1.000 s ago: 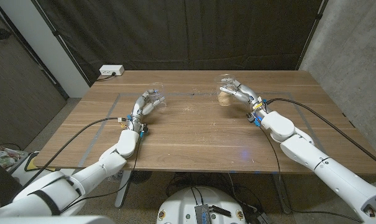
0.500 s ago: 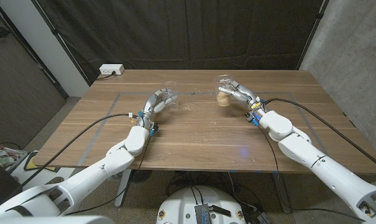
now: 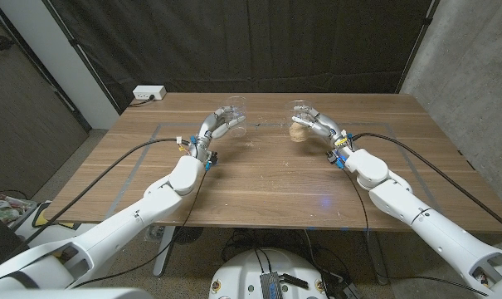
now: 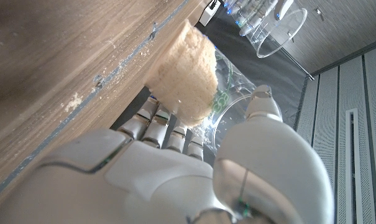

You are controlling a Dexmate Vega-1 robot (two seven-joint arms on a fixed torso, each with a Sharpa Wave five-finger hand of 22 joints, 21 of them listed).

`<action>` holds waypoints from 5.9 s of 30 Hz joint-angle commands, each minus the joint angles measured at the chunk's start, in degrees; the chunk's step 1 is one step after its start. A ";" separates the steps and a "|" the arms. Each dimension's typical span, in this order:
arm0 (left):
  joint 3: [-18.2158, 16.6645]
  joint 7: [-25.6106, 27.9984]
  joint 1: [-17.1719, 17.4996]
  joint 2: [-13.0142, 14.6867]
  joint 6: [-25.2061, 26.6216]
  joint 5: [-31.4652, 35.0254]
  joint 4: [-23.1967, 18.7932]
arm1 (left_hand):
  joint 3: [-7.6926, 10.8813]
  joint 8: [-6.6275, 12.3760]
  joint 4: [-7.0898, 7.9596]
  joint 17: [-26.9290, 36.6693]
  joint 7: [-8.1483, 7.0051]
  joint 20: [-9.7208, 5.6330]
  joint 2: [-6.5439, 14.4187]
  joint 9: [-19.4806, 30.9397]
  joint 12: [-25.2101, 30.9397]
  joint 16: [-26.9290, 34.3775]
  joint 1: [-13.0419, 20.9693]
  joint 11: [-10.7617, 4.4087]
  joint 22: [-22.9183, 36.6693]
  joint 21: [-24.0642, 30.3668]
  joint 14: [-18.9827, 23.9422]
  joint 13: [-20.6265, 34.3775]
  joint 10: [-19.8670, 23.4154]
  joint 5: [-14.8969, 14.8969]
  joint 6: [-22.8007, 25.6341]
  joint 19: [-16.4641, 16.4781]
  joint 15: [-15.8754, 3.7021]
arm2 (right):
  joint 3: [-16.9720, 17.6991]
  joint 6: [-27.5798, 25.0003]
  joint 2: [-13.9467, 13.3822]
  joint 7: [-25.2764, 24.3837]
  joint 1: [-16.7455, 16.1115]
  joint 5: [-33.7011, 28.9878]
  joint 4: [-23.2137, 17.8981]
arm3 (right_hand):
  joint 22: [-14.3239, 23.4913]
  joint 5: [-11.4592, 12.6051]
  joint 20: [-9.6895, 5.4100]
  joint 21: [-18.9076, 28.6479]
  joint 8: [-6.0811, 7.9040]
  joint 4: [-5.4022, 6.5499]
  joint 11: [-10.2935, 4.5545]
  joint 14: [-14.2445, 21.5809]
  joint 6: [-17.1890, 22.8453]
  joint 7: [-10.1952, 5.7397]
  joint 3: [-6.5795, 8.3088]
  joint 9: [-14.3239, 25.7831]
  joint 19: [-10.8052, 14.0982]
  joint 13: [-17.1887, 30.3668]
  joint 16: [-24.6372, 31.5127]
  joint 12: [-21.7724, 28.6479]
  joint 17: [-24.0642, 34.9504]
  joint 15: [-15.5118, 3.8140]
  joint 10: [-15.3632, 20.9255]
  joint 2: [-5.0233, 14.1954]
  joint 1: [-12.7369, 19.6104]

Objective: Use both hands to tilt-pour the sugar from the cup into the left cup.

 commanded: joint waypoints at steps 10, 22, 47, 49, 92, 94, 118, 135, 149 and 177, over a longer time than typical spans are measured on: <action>-0.67 -7.86 -2.34 -2.47 -0.81 -6.35 5.03 | -0.20 0.27 0.27 0.45 0.03 -3.70 0.73 0.05 0.73 -0.30 0.18 0.07 0.20 0.43 0.71 0.42 0.45 -0.41 0.93 -0.30 -5.98 | -0.14 4.50 3.35 -5.71 -0.20 -4.33 5.60 | -0.09 0.39 -2.06 0.53 -0.28 -0.06 -0.31 0.92 0.45 -0.27 0.72 0.20 0.73 -0.14 -0.37 -0.53 0.12 -10.35 0.89 0.69 0.19; -0.79 -7.86 -2.18 -3.15 -1.64 -5.65 6.34 | -0.35 0.17 0.33 0.69 -0.05 -3.77 0.93 0.05 0.85 -0.62 0.20 0.19 0.18 0.56 0.78 0.31 0.44 -0.89 0.92 -0.39 -5.89 | 0.86 1.99 1.80 -7.12 -0.85 -5.32 2.70 | -0.18 0.45 -2.54 0.76 -0.27 -0.01 -0.63 1.49 0.94 -0.52 1.09 0.32 0.79 -0.14 -0.79 -0.76 -0.02 -10.40 1.44 1.08 0.35; 0.70 -11.97 -4.87 -5.82 -3.50 -4.98 12.14 | -0.65 0.29 0.35 1.12 -0.18 -3.81 1.16 -0.03 1.35 -0.94 0.34 0.05 0.15 0.88 1.54 0.18 1.01 -1.63 1.71 -0.36 -6.05 | 5.22 -11.63 -6.38 -7.80 -1.82 -6.57 -15.48 | -0.31 0.45 -2.33 1.27 -0.58 0.12 0.18 2.17 0.68 -0.09 1.25 0.47 1.47 -0.47 -1.20 -1.28 -0.14 -10.41 2.07 1.15 0.11; 0.78 -12.25 -4.94 -5.85 -3.43 -5.00 12.16 | -0.68 0.30 0.35 1.16 -0.21 -3.83 1.19 0.00 1.36 -0.97 0.35 0.10 0.15 0.90 1.60 0.17 0.99 -1.68 1.68 -0.36 -6.05 | 5.39 -12.80 -7.07 -7.41 -1.65 -6.62 -16.69 | -0.32 0.45 -2.33 1.29 -0.59 0.13 0.17 2.23 0.70 -0.04 1.26 0.48 1.50 -0.45 -1.20 -1.30 -0.14 -10.42 2.09 1.16 0.10; 2.98 -17.17 -6.20 -4.42 -1.19 -4.05 11.06 | -1.05 0.52 0.10 2.06 -0.30 -3.87 1.69 0.27 2.01 -1.82 1.11 -0.15 0.12 1.43 2.21 0.23 1.13 -2.51 2.13 -0.53 -6.32 | -0.67 -34.78 -12.45 5.00 14.11 -17.46 -30.95 | -0.63 0.47 -2.06 1.62 -0.64 0.10 0.47 3.04 1.81 -0.04 1.54 0.66 1.37 -0.13 -1.29 -1.92 0.30 -10.52 2.93 1.34 0.00; 3.09 -17.46 -6.42 -4.47 -1.29 -3.99 11.22 | -1.07 0.54 0.11 2.11 -0.26 -3.88 1.75 0.26 2.02 -1.86 1.12 -0.21 0.12 1.46 2.24 0.23 1.12 -2.54 2.20 -0.52 -6.43 | -2.15 -35.68 -11.94 6.12 15.65 -19.12 -31.07 | -0.65 0.48 -2.00 1.62 -0.62 0.08 0.39 3.10 1.95 -0.12 1.57 0.67 1.29 -0.10 -1.27 -1.99 0.36 -10.54 2.87 1.37 0.04; 4.21 -19.99 -6.41 -4.40 -12.49 -3.37 15.72 | -1.30 0.39 0.15 2.63 -0.61 -3.93 2.07 0.29 2.03 -2.49 1.23 -0.20 0.10 1.39 1.71 0.35 0.37 -2.78 1.85 -1.42 -6.45 | -8.64 -37.53 -7.70 14.86 21.53 -28.32 -29.00 | -0.92 0.42 -1.71 1.69 -0.48 0.16 0.09 3.48 3.05 -0.13 1.64 0.82 1.03 0.26 -1.36 -2.29 0.76 -10.56 3.39 1.38 -0.21; 4.19 -14.46 -2.96 0.53 -12.44 -1.34 9.23 | -1.79 0.45 0.16 3.17 -1.39 -4.49 1.94 -0.27 2.27 -2.84 1.19 -0.86 0.09 1.55 1.84 0.15 0.81 -2.99 2.52 -1.73 -6.75 | -9.79 -35.69 -6.34 17.43 21.85 -31.44 -28.47 | -1.10 0.34 -1.59 1.75 -0.35 0.19 -0.04 3.85 3.69 -0.46 1.57 0.96 0.95 0.42 -1.47 -2.52 0.93 -10.59 3.76 1.12 -0.50; 4.13 -11.36 -1.79 4.70 -10.24 0.46 4.10 | -2.02 0.44 0.06 3.50 -1.60 -4.67 2.00 -0.75 2.32 -3.04 1.41 -1.06 0.07 1.80 2.18 -0.08 0.99 -3.13 2.75 -1.66 -7.03 | -10.04 -33.76 -5.58 18.86 21.25 -32.92 -27.74 | -1.26 0.31 -1.42 1.86 -0.40 0.20 -0.24 4.32 3.90 -0.64 1.59 1.09 1.01 0.45 -1.45 -2.80 1.22 -10.60 4.20 1.08 -0.66; 2.47 -7.31 0.33 13.48 -6.64 2.47 -3.90 | -2.33 0.62 0.22 4.00 -1.87 -4.83 2.50 -1.05 2.47 -3.45 1.37 -1.14 0.06 2.16 2.45 -0.11 1.04 -3.39 2.82 -1.74 -7.22 | -11.49 -31.57 -2.96 21.26 22.61 -36.50 -26.06 | -1.69 0.20 -0.27 2.26 -0.12 0.16 0.11 6.22 5.14 -0.38 1.40 1.38 1.80 0.35 -1.38 -3.14 1.62 -10.57 6.15 0.41 -1.23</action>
